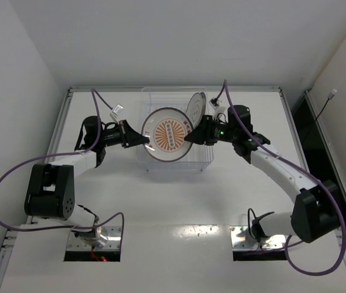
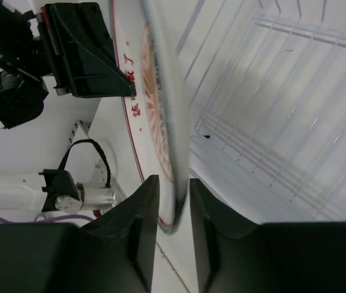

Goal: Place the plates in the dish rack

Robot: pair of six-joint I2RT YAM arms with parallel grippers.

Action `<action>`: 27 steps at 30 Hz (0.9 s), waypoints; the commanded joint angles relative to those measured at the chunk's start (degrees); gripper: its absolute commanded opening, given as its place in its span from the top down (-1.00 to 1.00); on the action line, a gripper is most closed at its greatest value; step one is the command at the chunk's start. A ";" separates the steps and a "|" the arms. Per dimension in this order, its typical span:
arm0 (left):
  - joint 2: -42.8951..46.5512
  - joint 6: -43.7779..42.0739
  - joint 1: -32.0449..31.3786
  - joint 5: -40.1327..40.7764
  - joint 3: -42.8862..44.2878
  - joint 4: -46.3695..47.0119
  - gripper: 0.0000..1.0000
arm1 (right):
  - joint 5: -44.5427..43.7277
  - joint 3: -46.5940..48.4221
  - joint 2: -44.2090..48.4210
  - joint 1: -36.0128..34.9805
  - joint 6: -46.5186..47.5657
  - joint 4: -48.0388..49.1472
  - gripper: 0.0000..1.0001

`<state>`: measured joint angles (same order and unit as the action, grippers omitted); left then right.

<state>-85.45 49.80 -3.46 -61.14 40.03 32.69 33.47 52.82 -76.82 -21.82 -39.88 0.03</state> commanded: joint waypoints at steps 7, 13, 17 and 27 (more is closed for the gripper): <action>0.46 0.66 -0.93 -3.10 2.16 5.30 0.87 | -2.35 5.45 -0.90 -1.20 1.55 -0.11 1.00; 3.79 -15.32 -0.93 6.55 7.60 -17.97 -0.18 | -19.72 14.22 5.09 -0.59 5.59 -15.13 1.00; 9.49 -20.70 -0.93 21.73 9.10 -27.66 -0.55 | -28.97 18.27 7.81 -0.59 6.66 -20.68 1.00; 22.87 -21.41 -0.93 68.33 9.10 -43.14 -0.68 | -49.54 36.11 -4.29 -1.73 8.68 -30.96 1.00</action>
<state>-64.36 29.56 -4.16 -9.61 47.29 -5.10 -7.16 83.37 -76.90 -22.76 -32.29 -29.36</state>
